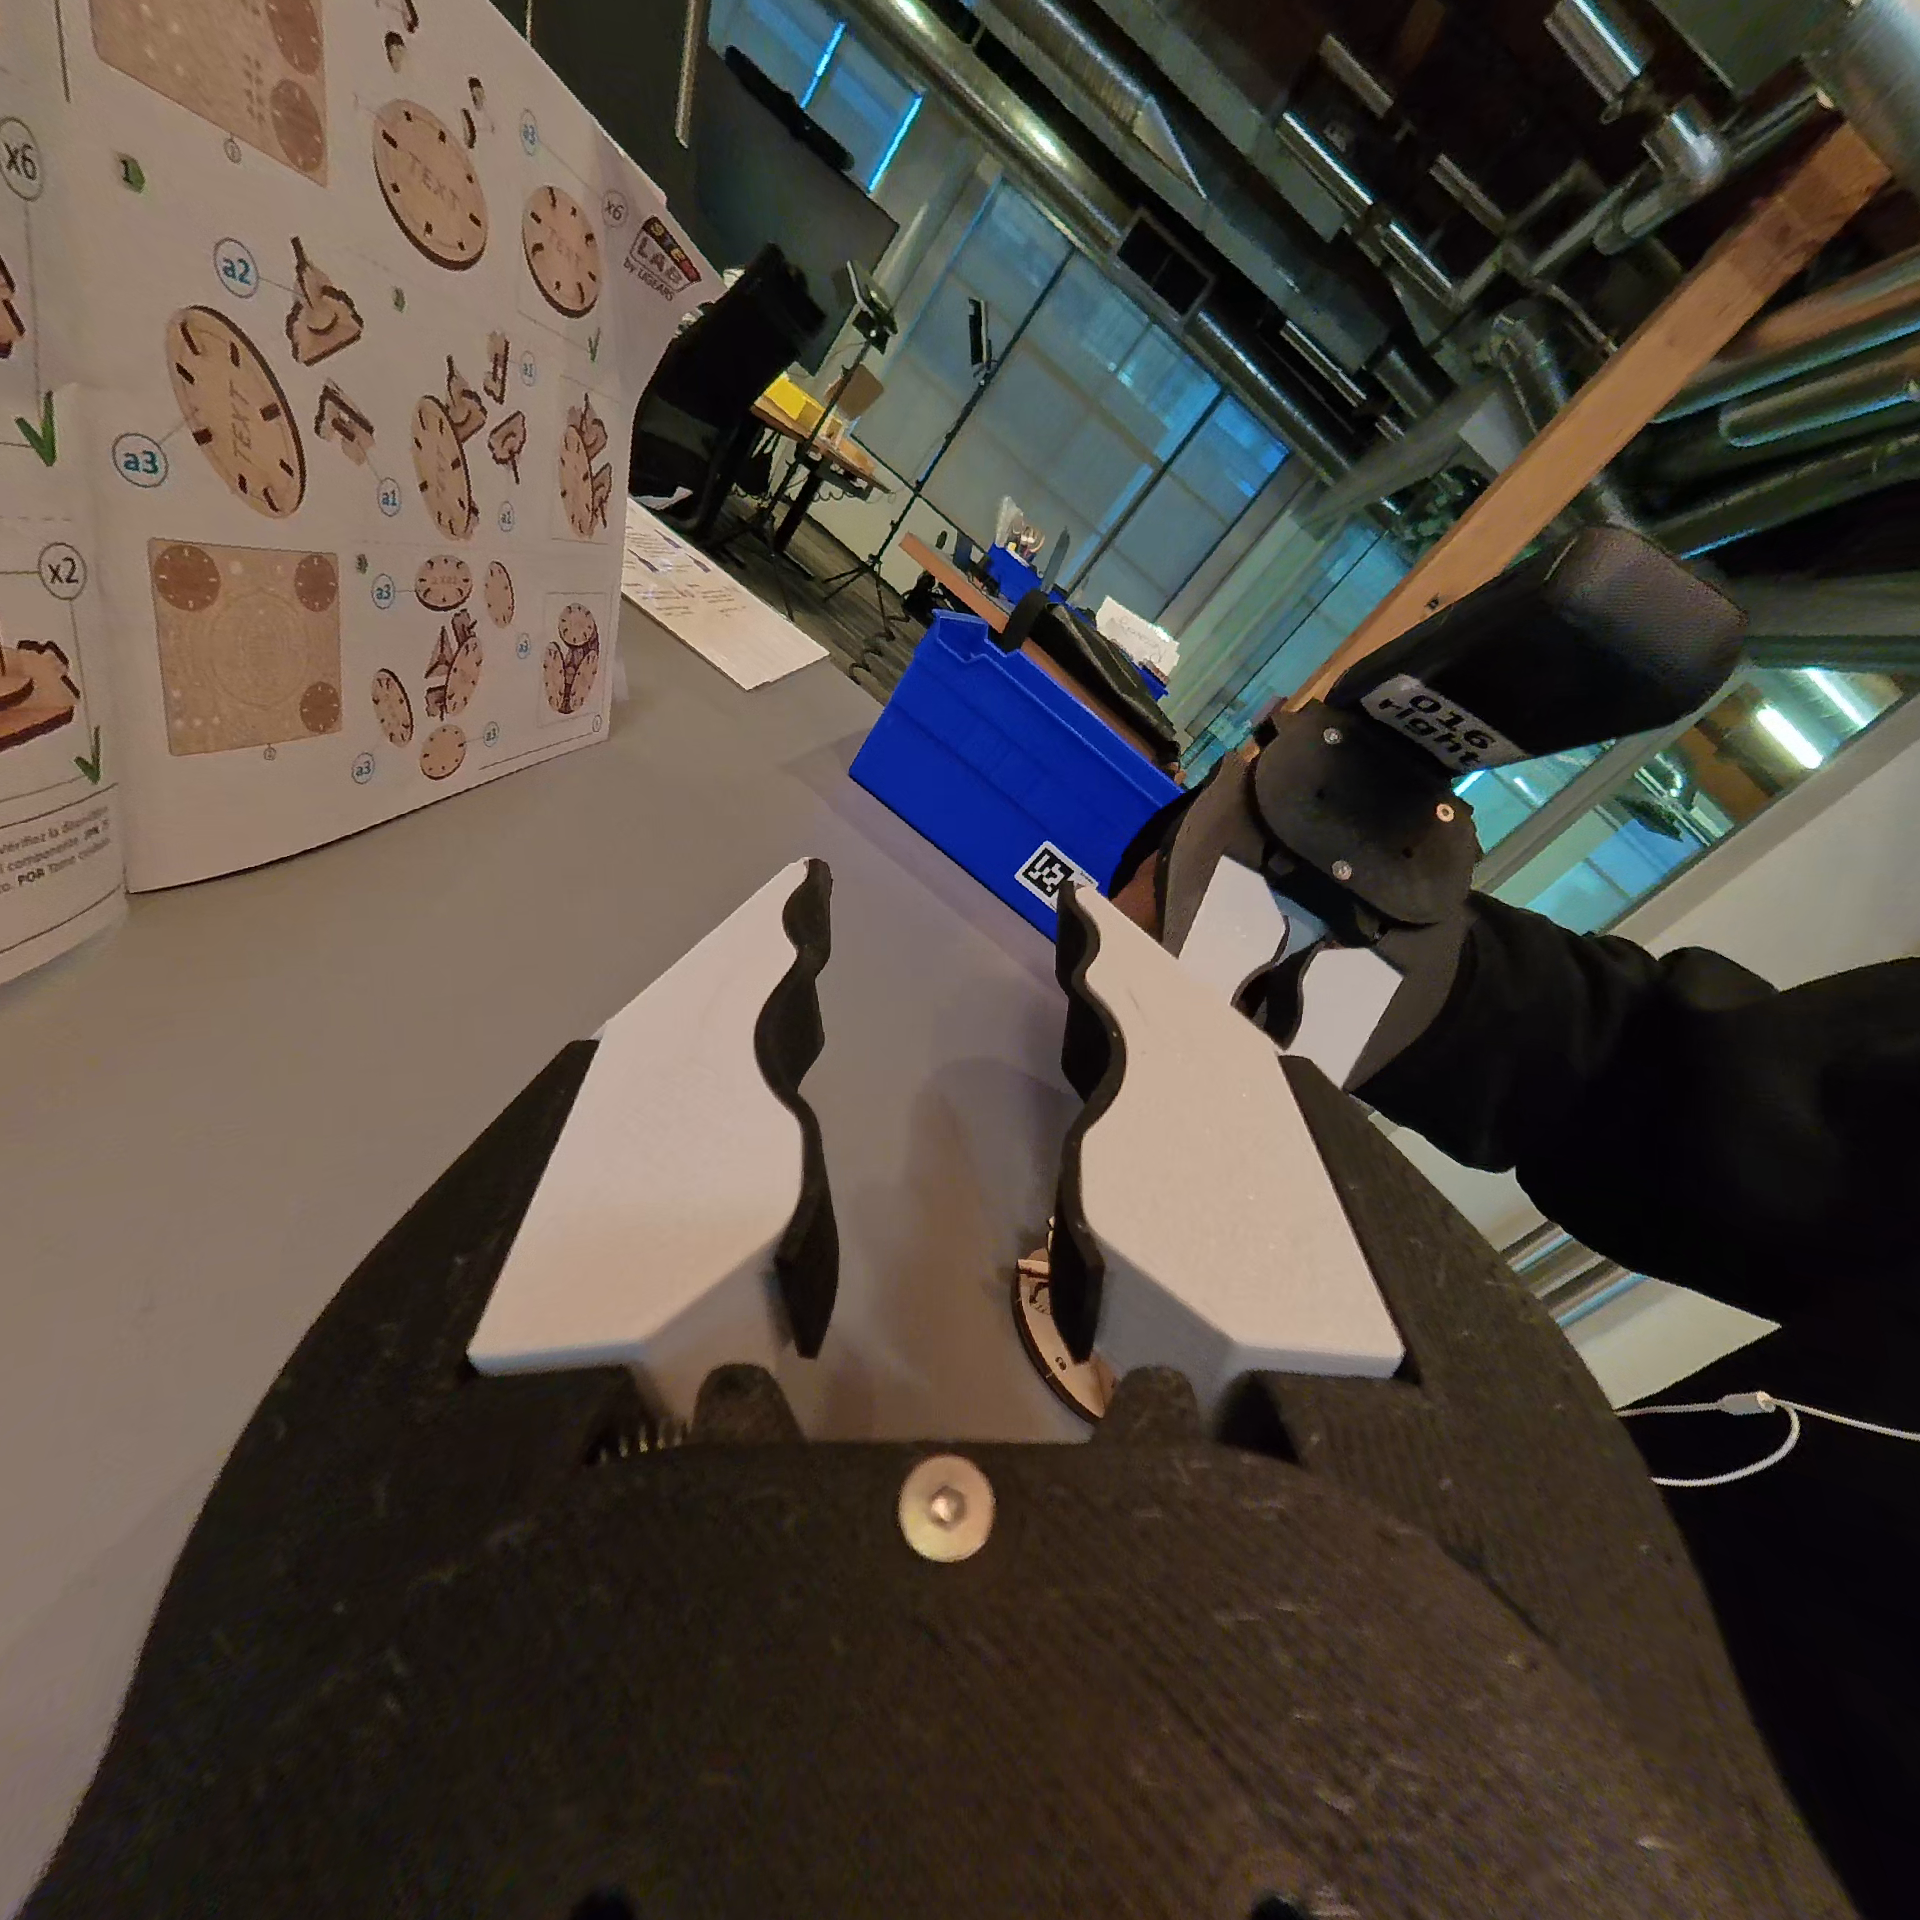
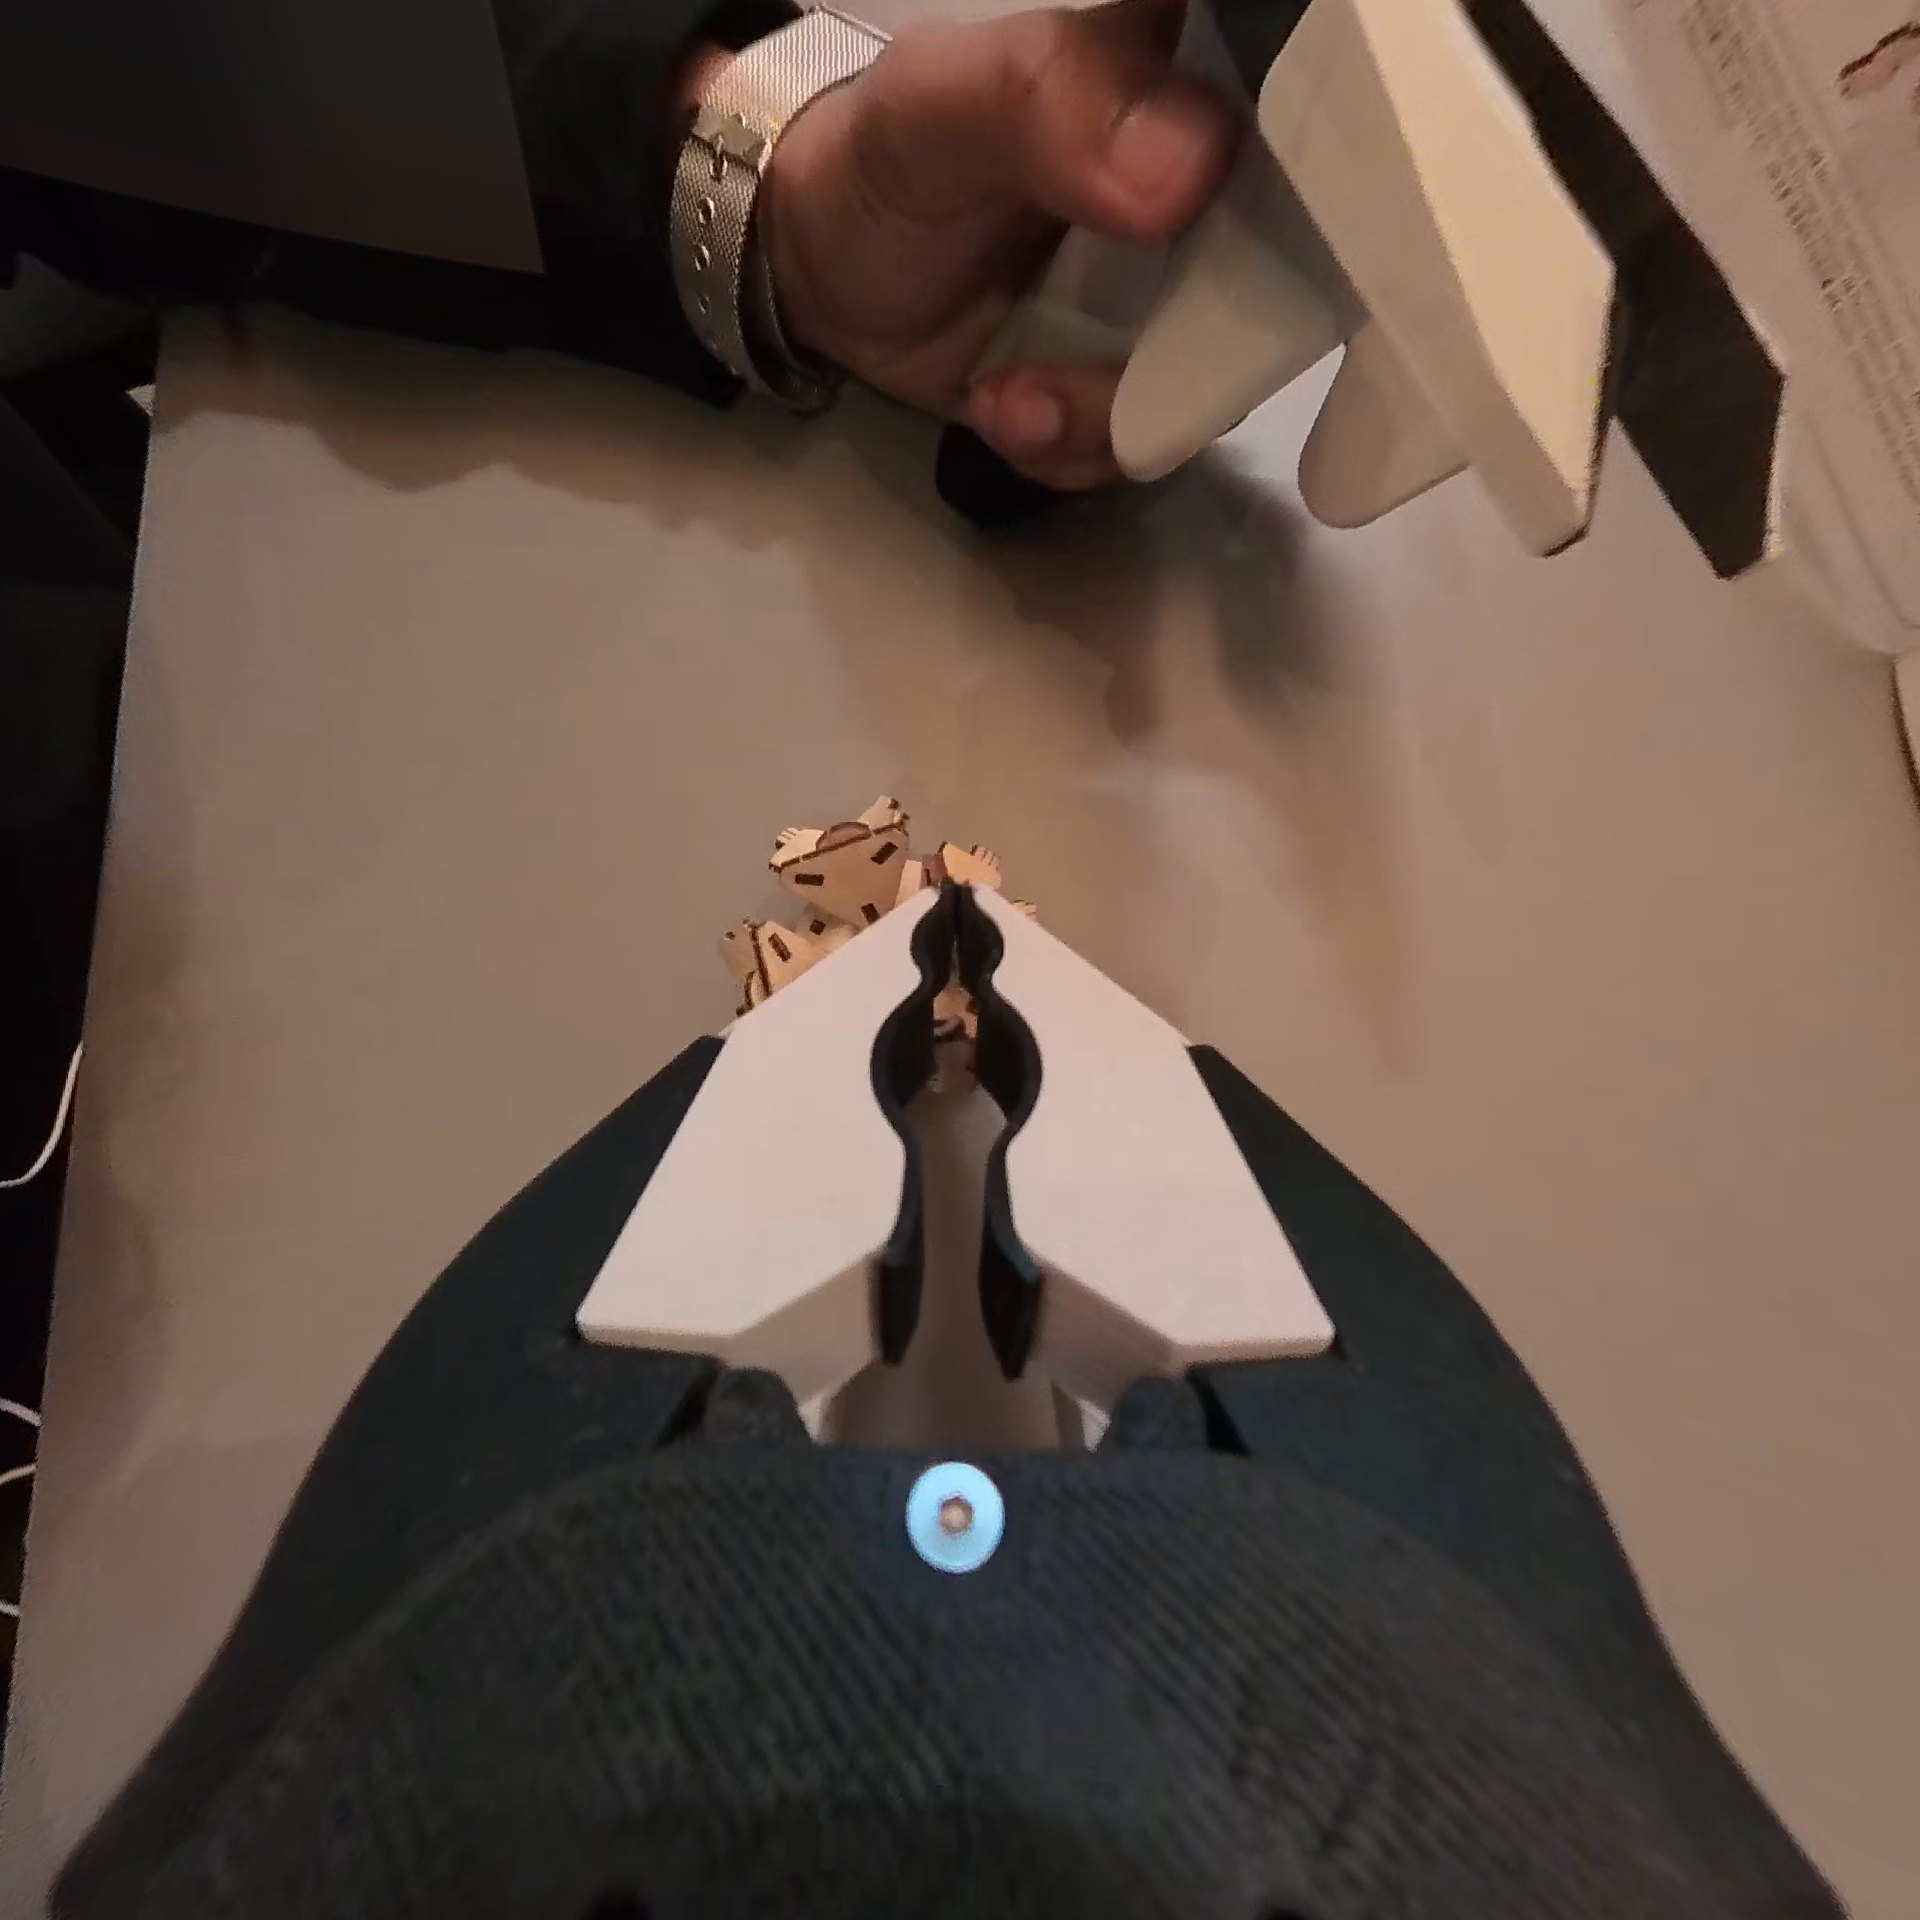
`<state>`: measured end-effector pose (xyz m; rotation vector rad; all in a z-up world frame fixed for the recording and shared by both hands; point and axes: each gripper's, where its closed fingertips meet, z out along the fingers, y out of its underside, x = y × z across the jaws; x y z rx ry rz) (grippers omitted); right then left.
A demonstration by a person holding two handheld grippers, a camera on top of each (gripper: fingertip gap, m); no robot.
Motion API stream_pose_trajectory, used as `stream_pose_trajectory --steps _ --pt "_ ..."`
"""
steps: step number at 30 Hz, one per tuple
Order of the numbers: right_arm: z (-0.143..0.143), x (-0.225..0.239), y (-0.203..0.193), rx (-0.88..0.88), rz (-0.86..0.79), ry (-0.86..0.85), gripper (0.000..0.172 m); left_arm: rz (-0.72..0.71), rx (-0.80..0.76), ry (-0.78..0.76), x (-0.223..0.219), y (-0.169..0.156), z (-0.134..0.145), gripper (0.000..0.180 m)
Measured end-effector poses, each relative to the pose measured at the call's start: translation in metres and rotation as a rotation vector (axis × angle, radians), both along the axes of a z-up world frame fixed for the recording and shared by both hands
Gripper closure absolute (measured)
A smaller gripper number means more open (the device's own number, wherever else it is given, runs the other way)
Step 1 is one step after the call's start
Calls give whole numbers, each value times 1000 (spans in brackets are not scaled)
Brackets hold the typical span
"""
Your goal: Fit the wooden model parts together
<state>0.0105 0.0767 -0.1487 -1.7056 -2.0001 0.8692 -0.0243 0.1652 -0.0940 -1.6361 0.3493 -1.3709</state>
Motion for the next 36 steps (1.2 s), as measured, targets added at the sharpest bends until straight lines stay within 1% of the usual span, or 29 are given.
stream_pose_trajectory --steps 2,8,11,13,16,17,19,22,25,28,32,36 --pt "-10 3 -1 3 12 -50 172 0 0 0 0 0 0 139" --pt "1 -3 -1 -11 6 23 172 0 0 1 0 0 0 139" --pt "-10 0 -2 -9 12 -32 172 0 -1 0 0 0 0 139" --pt "-5 -1 -1 -12 8 -16 172 0 0 -1 0 0 0 139" --pt "7 -7 -2 -40 -2 57 172 0 -1 0 0 0 0 139" --pt "5 -7 -2 -45 -3 45 172 0 -1 0 0 0 0 139" --pt "-11 0 -1 -28 6 -41 172 0 0 0 0 0 0 139" --pt "-1 -3 -1 -28 -4 9 172 0 0 0 0 0 0 139" --pt "15 -6 0 -30 -29 88 172 0 -1 0 0 0 0 139" --pt "20 -4 3 -30 -85 111 170 0 -1 -1 0 0 0 139" --pt "27 -2 9 -18 -272 230 123 1 0 0 0 0 0 139" --pt "10 12 -1 17 -450 257 87 0 1 3 0 0 0 139"
